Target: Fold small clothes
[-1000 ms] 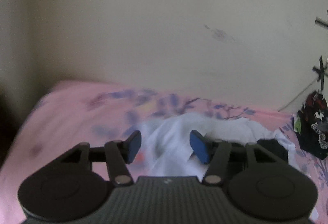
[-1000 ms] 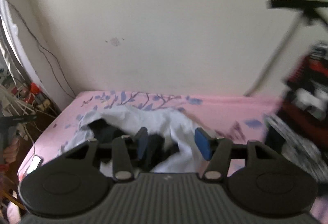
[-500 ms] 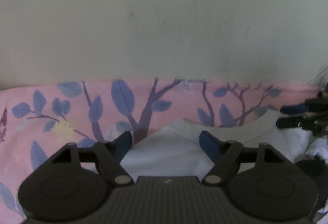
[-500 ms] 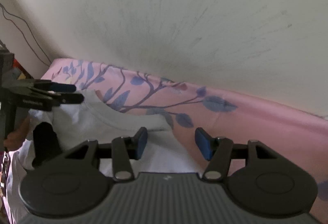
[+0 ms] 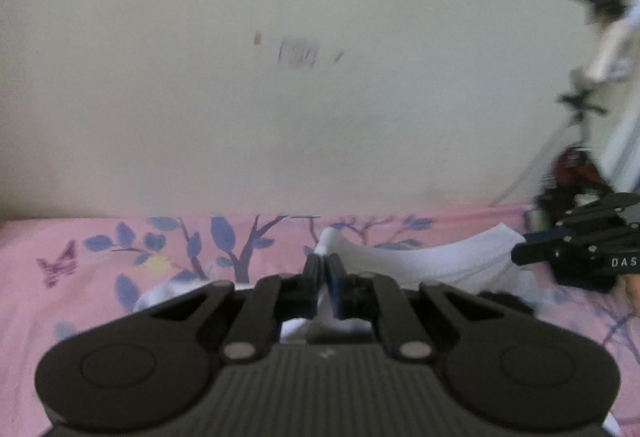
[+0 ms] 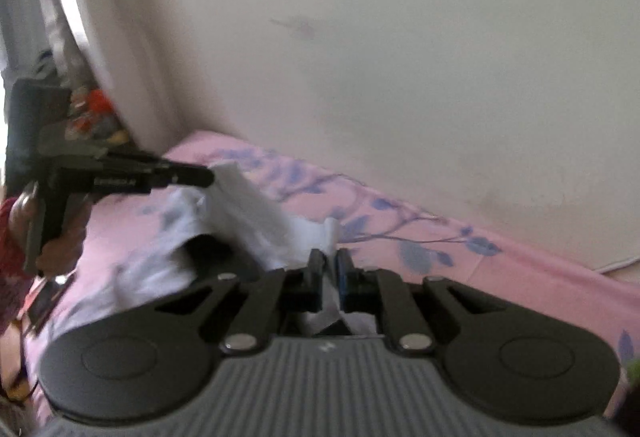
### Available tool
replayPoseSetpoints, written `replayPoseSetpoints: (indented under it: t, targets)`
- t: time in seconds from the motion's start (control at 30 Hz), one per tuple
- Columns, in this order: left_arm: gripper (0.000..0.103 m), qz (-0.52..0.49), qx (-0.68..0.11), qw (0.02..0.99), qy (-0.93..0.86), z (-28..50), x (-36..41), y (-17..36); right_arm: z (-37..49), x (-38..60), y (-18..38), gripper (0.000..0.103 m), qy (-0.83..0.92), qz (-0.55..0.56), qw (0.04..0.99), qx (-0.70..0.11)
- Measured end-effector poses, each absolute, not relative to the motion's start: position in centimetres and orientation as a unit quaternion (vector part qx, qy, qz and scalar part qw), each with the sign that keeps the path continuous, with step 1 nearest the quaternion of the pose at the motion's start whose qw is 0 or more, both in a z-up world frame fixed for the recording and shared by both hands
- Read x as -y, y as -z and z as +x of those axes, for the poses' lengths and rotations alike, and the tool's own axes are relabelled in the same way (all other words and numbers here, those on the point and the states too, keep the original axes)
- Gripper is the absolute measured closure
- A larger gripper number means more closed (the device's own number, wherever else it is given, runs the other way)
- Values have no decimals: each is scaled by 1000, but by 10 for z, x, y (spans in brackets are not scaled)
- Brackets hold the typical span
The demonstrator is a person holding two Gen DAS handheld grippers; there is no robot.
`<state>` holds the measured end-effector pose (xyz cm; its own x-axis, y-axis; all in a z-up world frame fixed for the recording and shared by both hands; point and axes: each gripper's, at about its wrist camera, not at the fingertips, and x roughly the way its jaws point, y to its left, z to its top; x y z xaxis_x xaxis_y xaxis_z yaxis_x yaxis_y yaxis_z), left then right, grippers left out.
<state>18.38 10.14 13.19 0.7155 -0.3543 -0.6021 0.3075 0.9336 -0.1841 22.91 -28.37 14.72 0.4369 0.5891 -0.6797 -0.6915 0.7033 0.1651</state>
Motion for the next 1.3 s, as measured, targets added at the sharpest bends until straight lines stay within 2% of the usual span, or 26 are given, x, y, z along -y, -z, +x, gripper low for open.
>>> replayPoseSetpoints:
  t: [0.17, 0.37, 0.57, 0.6, 0.67, 0.7, 0.73, 0.77, 0.8, 0.83, 0.9, 0.93, 0.97, 1.07, 1.1, 1.13, 1.17, 1.2, 1.23, 1.3]
  targets:
    - [99, -54, -297, 938, 169, 64, -129, -136, 125, 293, -156, 101, -404, -86, 837, -359]
    - [101, -94, -296, 939, 146, -55, -157, -100, 26, 315, -111, 101, -389, -60, 836, -382]
    - [98, -139, -340, 921, 134, -88, -170, -55, -27, 332, -50, 101, -323, -3, 857, -401]
    - [95, -139, -338, 923, 122, -87, -175, -56, -29, 339, -44, 101, -313, 20, 859, -405]
    - [72, -143, -330, 929, 89, -78, -189, -62, -35, 348, -37, 99, -302, 56, 864, -398]
    - [43, -147, -324, 932, 70, -70, -197, -66, -38, 352, -38, 97, -304, 71, 865, -393]
    - [29, -156, -318, 934, 53, -63, -206, -68, -41, 356, -42, 80, -308, 86, 865, -385]
    - [28, -167, -313, 934, 46, -55, -214, -70, -46, 363, -48, 60, -305, 102, 871, -371]
    - [26, -178, -313, 932, 46, -46, -221, -71, -52, 372, -56, 51, -299, 121, 881, -347]
    - [22, -192, -316, 928, 49, -36, -227, -71, -56, 381, -63, 44, -290, 138, 890, -323]
    - [16, -219, -322, 920, 54, -16, -236, -67, -58, 397, -78, 44, -253, 172, 909, -283]
    - [16, -228, -327, 915, 52, -7, -238, -63, -56, 404, -84, 38, -227, 187, 918, -265]
    - [16, -236, -335, 911, 50, 2, -238, -58, -50, 409, -89, 28, -199, 198, 926, -253]
    - [23, -252, -356, 898, 50, 18, -234, -43, -23, 409, -93, 26, -165, 208, 930, -255]
    - [43, -251, -363, 896, 49, 20, -230, -40, -12, 403, -90, 26, -160, 205, 929, -264]
    - [74, -247, -370, 894, 54, 21, -224, -38, 0, 396, -85, 27, -149, 198, 927, -281]
    - [88, -243, -379, 891, 62, 20, -219, -37, 7, 394, -78, 38, -140, 192, 924, -298]
    - [92, -242, -384, 888, 66, 18, -213, -38, 14, 391, -72, 52, -130, 191, 920, -317]
    - [93, -243, -381, 890, 66, 12, -212, -41, 16, 392, -68, 93, -122, 199, 916, -327]
    - [94, -245, -368, 894, 74, -6, -214, -54, 5, 399, -65, 94, -113, 230, 915, -312]
